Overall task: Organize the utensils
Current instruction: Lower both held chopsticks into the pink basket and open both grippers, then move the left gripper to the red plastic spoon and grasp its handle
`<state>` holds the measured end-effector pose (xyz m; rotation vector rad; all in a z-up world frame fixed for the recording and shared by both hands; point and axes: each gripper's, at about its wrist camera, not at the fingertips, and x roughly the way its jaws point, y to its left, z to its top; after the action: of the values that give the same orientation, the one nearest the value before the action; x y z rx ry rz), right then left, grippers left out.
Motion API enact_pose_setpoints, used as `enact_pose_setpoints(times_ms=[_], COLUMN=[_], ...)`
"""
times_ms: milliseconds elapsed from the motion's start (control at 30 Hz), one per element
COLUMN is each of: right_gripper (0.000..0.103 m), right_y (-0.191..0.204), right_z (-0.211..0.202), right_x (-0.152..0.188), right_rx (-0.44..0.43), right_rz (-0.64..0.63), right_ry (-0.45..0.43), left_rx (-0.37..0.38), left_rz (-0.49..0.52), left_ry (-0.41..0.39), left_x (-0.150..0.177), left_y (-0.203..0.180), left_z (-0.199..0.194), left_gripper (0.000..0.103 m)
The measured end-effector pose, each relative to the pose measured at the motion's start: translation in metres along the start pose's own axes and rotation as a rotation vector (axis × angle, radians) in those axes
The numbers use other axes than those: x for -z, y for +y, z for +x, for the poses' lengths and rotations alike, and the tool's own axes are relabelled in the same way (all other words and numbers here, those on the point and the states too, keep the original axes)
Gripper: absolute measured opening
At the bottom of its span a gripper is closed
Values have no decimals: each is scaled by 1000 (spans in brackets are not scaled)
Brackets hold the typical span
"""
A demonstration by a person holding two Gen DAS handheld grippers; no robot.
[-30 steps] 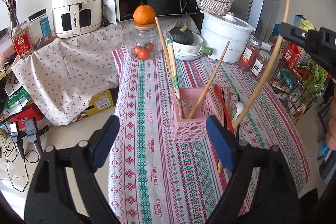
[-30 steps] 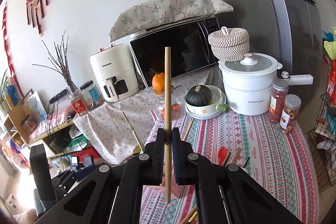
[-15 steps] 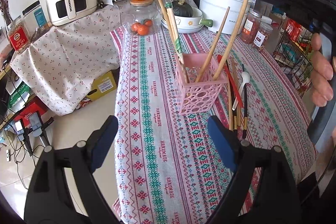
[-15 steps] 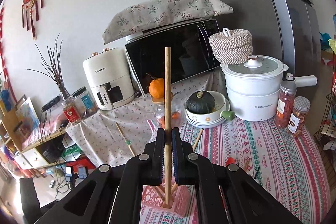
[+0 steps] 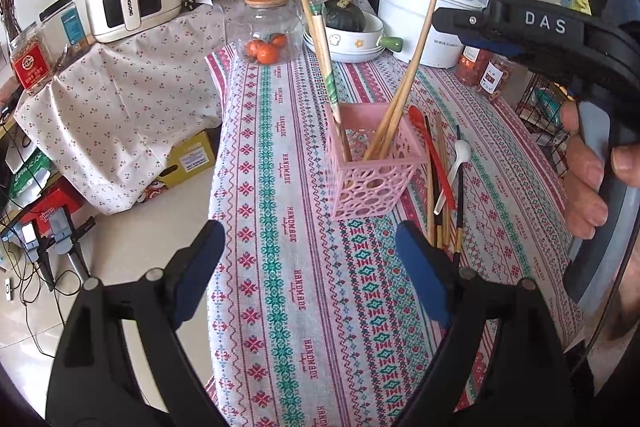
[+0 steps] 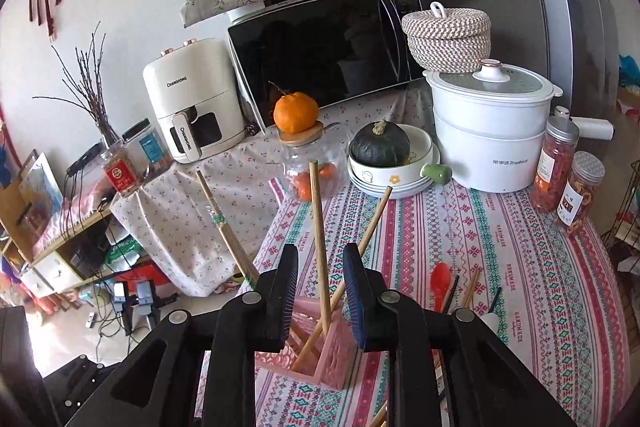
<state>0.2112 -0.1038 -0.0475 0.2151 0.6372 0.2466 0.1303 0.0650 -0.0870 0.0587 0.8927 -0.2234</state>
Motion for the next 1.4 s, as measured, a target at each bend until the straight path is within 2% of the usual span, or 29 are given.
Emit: enact_pose_setpoints(times_ms=[67, 233, 467, 800, 1067, 1300, 1400], right_gripper=[50, 70, 84, 88, 88, 88, 88], right_y=[-2, -11, -32, -77, -121, -166, -185], right_z=[-7, -23, -38, -47, -47, -52, -55], right_x=[-1, -3, 4, 21, 39, 50, 54], right_rx=[-4, -3, 27, 107, 218, 286, 311], right_rz=[4, 15, 21, 52, 67, 116, 131], right_ry=[-14, 0, 53, 162, 281, 350, 370], left_rx=[3, 7, 16, 39, 61, 77, 55], left_rz=[-6, -13, -8, 14, 89, 91, 124], left_ry=[0, -2, -1, 32, 61, 67, 62], left_x=[0, -1, -1, -6, -12, -23, -30], left_y=[-1, -5, -18, -49, -92, -129, -148], left_z=[0, -1, -2, 7, 15, 28, 38], left_gripper=[88, 92, 95, 95, 95, 95, 89])
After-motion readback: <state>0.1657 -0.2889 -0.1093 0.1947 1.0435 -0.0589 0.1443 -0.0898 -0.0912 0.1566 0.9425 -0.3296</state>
